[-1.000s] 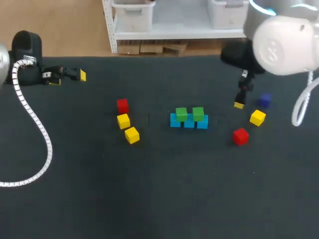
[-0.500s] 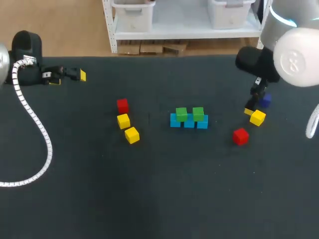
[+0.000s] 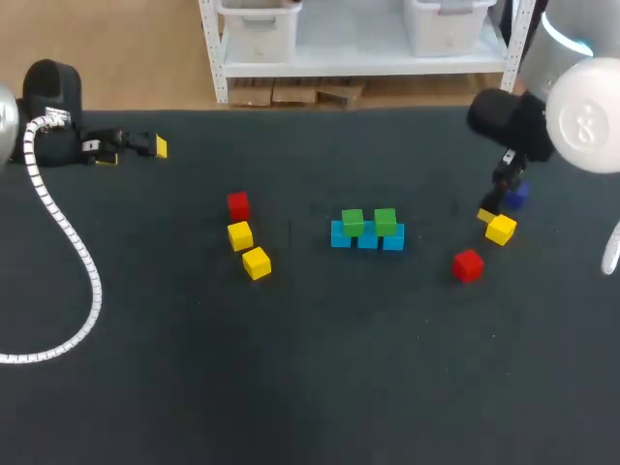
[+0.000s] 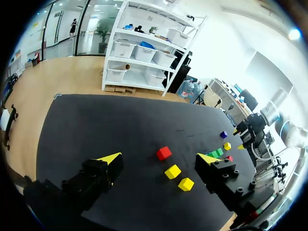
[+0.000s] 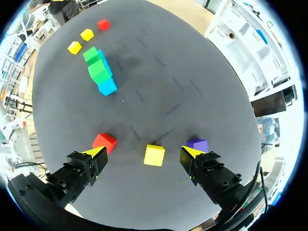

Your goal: Place the blue cubes, place green cubes on the blue cubes, place the yellow cubes on the green cubes, then place the red cubes on the yellow cubes, and place purple cube on the red cubes.

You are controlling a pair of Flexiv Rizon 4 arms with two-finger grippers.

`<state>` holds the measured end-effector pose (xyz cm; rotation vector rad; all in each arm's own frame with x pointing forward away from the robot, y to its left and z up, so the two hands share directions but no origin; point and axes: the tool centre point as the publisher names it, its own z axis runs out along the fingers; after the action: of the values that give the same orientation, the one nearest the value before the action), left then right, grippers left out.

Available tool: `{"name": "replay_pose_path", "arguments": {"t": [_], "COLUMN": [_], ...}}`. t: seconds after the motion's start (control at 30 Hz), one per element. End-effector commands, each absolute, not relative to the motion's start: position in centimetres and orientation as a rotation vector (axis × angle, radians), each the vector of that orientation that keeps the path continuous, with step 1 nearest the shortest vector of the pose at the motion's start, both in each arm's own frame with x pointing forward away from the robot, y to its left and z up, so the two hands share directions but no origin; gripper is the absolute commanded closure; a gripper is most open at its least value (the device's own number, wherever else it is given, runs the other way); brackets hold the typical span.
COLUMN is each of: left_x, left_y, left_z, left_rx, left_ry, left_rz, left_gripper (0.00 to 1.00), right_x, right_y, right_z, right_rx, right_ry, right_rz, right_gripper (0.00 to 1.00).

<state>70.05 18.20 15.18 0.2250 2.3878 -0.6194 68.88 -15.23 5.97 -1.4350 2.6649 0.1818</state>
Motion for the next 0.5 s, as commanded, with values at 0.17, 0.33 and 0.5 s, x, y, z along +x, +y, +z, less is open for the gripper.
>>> {"name": "replay_pose_path", "arguments": {"t": [0.17, 0.33, 0.5], "left_x": [70.05, 70.05, 70.05], "left_y": [18.38, 18.38, 18.38], "left_z": [15.03, 15.03, 15.03], "left_rx": [0.230, 0.230, 0.230], "left_ry": [2.379, 2.379, 2.379], "left_rz": [-0.631, -0.631, -0.631], "left_gripper": [0.00, 0.00, 0.00], "right_x": [68.64, 68.64, 68.80], "right_y": [-15.60, -15.60, -15.58], "right_z": [5.97, 5.97, 6.05], "right_rx": [-1.427, -1.427, -1.399], "right_ry": [2.662, 2.662, 2.656], "right_rz": [0.198, 0.198, 0.208], "right_gripper": [0.00, 0.00, 0.00]}}
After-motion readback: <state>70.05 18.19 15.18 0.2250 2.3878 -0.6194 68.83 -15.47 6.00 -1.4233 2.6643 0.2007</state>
